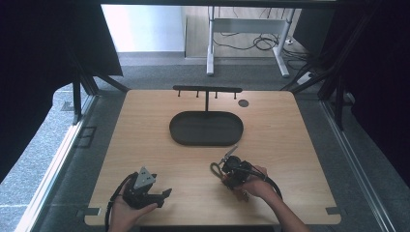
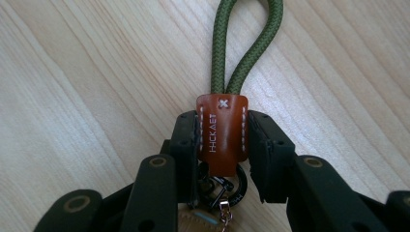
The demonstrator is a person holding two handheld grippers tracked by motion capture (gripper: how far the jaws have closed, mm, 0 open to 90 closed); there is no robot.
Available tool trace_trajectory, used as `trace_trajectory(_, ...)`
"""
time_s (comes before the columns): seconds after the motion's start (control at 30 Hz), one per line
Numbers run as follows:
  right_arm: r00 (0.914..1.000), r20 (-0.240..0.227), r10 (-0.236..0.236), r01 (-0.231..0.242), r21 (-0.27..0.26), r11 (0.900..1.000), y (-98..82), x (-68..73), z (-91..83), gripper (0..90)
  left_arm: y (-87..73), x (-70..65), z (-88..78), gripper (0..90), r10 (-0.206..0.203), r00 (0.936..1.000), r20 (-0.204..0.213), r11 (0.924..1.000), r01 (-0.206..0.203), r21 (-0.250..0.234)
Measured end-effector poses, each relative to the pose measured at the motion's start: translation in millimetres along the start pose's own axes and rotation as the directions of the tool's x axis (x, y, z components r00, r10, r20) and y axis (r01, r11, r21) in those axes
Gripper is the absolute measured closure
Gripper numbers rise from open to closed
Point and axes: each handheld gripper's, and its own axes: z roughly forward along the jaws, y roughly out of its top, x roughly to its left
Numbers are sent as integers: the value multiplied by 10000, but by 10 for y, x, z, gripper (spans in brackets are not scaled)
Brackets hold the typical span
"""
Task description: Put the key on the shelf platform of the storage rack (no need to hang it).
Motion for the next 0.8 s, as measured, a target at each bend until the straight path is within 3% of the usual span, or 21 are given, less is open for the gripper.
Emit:
trace_trajectory(0.43,10000,-71,-32,28,-514,9987,-6,-12,-254,664,2,-10,10,256,22,10000,12,10000,-22,37)
trace_trajectory(0.8,9997,227,-112,132,-898,9959,7,-11,-491,664,3,-12,11,256,29,10000,-10,10000,-29,49)
